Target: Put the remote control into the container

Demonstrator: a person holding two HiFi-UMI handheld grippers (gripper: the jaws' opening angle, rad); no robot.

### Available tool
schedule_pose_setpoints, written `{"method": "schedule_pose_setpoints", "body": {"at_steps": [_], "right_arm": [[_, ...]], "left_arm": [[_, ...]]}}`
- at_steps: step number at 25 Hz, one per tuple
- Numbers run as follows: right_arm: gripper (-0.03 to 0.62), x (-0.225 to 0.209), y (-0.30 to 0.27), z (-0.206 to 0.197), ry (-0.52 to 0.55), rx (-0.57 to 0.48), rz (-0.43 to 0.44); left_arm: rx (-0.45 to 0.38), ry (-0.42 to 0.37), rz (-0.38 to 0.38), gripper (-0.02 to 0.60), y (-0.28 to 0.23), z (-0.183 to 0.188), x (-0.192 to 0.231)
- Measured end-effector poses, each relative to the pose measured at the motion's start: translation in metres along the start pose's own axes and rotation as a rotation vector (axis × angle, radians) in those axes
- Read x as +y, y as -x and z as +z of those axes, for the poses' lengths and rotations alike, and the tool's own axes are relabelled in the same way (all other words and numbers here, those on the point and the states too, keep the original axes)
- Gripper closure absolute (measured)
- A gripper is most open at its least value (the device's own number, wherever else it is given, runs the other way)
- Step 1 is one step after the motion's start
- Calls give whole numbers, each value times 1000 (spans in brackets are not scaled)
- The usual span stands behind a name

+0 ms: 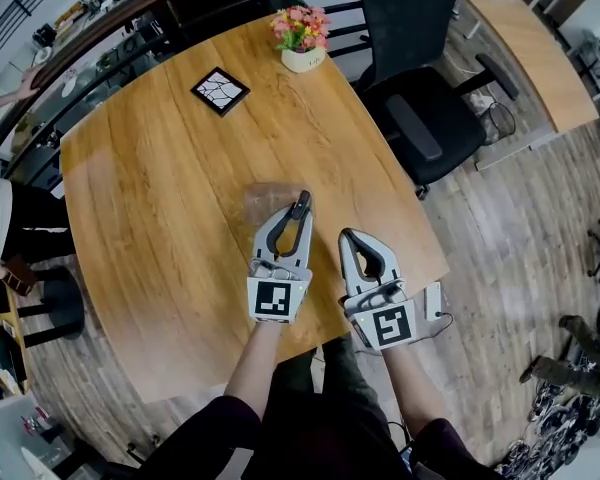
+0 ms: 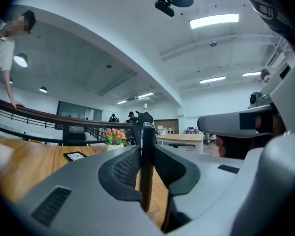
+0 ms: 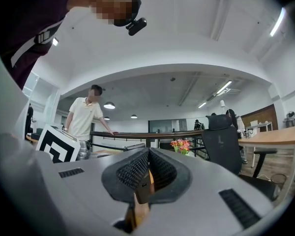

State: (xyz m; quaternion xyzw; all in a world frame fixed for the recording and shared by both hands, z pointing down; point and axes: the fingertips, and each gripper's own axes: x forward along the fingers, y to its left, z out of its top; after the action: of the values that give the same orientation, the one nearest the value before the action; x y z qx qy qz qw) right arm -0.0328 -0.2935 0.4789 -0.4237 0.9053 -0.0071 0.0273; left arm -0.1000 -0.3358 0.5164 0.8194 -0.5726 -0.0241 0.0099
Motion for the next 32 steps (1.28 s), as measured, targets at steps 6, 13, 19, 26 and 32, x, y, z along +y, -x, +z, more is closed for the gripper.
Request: {"method": "schedule_pose_setpoints", "body": {"at_steps": [6,13,19,26,32], "right_arm": [[576,-8,2,-2,-37,-10,-30],[577,-11,5,-3,-33,-12,-35],[576,-6,11,-2,-4,9,-4],[576,10,25,15,5,58,20],[577,24,44,41,-1,27,36]], "left_arm": [[128,-39,28,497,-2,-31,5],[134,-32,65,497,3,-37,8],[74,-9,75,497,20,-8,4],[81,-64,19,497,45,35,-21],[73,-131,-25,497,66,71,-40]]}}
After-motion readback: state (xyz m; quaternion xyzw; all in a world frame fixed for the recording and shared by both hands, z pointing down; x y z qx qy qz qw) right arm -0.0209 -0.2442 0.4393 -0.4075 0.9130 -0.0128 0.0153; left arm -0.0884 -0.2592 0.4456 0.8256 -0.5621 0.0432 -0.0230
